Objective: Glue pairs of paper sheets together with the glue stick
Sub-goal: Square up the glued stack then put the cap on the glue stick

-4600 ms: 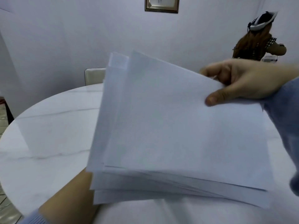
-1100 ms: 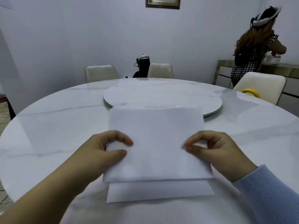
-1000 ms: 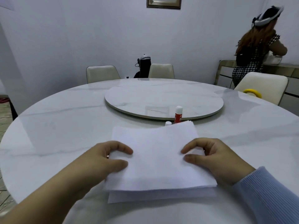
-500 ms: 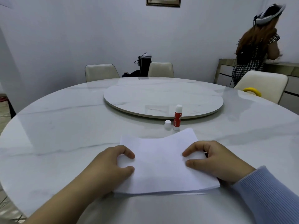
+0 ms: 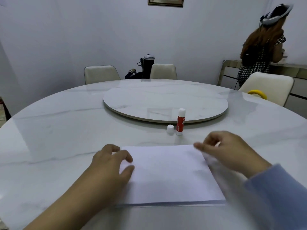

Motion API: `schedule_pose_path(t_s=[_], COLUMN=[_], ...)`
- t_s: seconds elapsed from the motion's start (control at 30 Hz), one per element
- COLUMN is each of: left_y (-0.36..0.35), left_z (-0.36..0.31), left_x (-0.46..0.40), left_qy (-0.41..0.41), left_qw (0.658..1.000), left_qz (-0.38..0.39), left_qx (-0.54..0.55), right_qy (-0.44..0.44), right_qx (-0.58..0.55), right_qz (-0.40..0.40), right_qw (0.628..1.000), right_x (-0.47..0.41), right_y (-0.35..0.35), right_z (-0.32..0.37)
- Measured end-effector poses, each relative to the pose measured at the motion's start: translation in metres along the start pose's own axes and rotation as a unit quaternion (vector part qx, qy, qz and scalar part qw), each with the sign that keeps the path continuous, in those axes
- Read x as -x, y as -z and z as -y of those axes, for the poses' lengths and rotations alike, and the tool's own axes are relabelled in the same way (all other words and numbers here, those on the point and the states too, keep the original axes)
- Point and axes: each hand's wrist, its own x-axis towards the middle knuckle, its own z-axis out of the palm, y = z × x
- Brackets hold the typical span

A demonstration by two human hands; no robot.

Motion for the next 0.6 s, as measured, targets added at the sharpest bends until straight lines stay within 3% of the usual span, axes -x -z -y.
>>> schedule_pose_path(t_s=[0.1,0.17,0.23,0.3,0.4,0.6], left_y=[0.010,0.014,0.012,0.006,-0.008,-0.015], left_z=[-0.006,-0.012,-0.018,-0.019,-0.014,-0.013], left_x=[-0.028,-0.054,-0.076,-0.088,-0.092,-0.093], left_qy=[-0.015,0.004,0.039,0.052,0.061,0.062], left_qw=[0.996,0.979,0.933,0.894,0.875,0.878], left_qz=[-0.033,-0.056,-0.063,-0.081,-0.099,-0.076], left_qx=[0.084,0.194,0.351,0.437,0.470,0.468], right_qy=[-0.009,-0.008,-0.012,-0.026,-0.033,-0.008], right_qx=[-0.112,-0.159,-0.192,-0.242,-0.295,-0.211], right_qz=[-0.005,0.009,0.015,0.025,0.035,-0.001], right_qw=[0.994,0.987,0.981,0.970,0.954,0.977], right_x=[-0.039,-0.060,-0.077,-0.089,-0.099,-0.099], right_y=[0.000,-0.010,-0.022,-0.034,-0.049,-0.055], right_z=[0.003,0.007,0.010,0.010,0.005,0.008])
